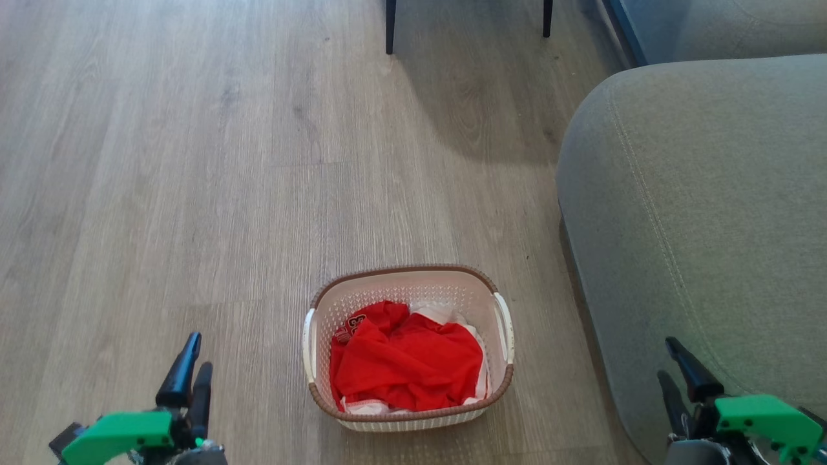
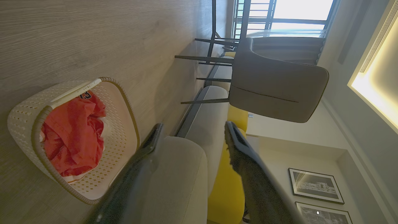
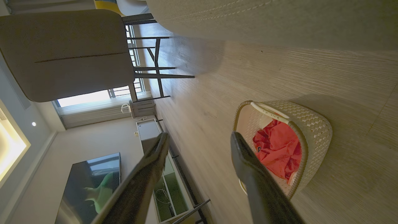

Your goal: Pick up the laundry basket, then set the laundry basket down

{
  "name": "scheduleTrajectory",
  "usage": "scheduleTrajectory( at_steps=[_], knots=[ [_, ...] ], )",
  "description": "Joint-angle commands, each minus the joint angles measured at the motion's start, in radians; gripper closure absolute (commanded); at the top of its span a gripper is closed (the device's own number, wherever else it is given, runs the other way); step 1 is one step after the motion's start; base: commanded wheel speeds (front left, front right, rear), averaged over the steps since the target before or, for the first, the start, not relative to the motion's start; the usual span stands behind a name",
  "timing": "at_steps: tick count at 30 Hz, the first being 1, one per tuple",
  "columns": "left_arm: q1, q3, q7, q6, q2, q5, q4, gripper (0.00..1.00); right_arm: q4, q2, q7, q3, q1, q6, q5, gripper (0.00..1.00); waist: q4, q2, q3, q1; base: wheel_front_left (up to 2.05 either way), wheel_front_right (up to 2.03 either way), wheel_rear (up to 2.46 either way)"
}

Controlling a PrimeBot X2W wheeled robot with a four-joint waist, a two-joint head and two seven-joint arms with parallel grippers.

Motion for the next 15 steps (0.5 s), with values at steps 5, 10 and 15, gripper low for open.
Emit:
scheduleTrajectory(
  at_steps=[5,10,15],
  knots=[
    [-0.047,-0.014,-0.019,0.0,0.004,0.012,-0.052,0.0,-0.039,-0.005,-0.021,0.019,-0.039,0.0,-0.007,0.0,0.0,0.0,0.0,0.0,0.0,0.0,0.0],
    [-0.044,-0.022,-0.034,0.002,0.004,0.029,-0.068,0.0,-0.045,-0.005,-0.036,0.03,-0.04,0.0,-0.022,0.0,0.0,0.0,-0.001,0.0,0.0,0.0,0.0],
    [-0.043,-0.034,-0.049,0.006,0.004,0.065,-0.085,0.0,-0.053,-0.006,-0.051,0.036,-0.042,0.0,-0.057,0.0,0.0,0.0,-0.002,0.0,0.0,0.0,0.0]
  ],
)
